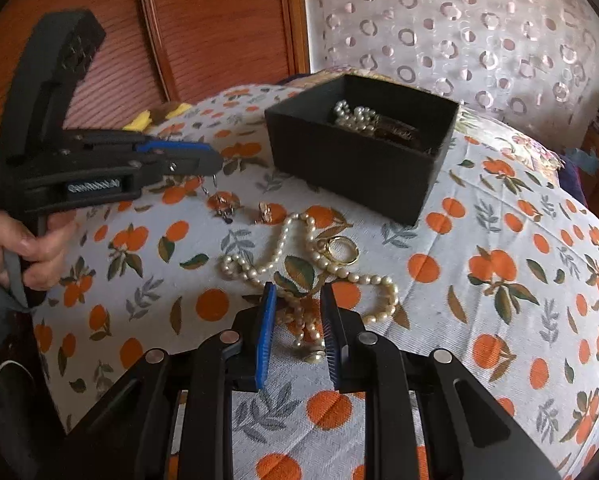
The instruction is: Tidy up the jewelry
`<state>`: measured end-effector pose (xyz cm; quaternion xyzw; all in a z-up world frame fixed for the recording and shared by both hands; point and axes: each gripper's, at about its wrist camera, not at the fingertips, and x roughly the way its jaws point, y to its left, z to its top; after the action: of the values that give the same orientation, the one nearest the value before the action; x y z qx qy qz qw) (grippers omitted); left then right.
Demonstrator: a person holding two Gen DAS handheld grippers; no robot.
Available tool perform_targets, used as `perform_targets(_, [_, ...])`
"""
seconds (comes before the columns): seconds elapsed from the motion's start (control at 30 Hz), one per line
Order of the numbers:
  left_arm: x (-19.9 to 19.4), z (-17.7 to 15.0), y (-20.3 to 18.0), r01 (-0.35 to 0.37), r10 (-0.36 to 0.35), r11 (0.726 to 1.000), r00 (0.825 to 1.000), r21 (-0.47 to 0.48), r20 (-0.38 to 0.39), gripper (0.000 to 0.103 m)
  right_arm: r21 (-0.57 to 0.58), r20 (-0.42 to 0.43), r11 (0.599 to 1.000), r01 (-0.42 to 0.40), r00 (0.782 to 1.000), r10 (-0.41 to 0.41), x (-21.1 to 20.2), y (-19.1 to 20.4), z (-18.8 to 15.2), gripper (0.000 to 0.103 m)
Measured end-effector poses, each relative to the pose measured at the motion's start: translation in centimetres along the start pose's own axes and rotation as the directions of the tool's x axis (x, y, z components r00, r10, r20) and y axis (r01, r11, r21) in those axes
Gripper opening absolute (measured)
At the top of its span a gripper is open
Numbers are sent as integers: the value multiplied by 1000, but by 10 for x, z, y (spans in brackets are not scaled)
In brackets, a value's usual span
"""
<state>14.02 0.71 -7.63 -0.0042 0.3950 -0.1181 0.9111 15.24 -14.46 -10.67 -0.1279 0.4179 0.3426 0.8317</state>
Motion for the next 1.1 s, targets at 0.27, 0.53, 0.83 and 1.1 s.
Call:
perform_targets(0.27, [-4,-4,-2,1,-1,1000,1000,-5,4,16,-52,-36,998,-19,999,18,1,7,1,29])
perform_targets(0.53, [-12,-7,-3,0,0,1000,1000,-8,13,17,-59,-42,997,-53,998,50,1,12,2,10])
perform_targets(0.83, [-35,0,-10,3,-3,1000,998,3,66,16,-39,1,999,-26,1000,26,-17,9,3,0])
perform_targets(1.1, [-39,-2,-15,3,-4,1000,997,10,71,16,-60,-45,998,-28,999,26,-10,11,4,6])
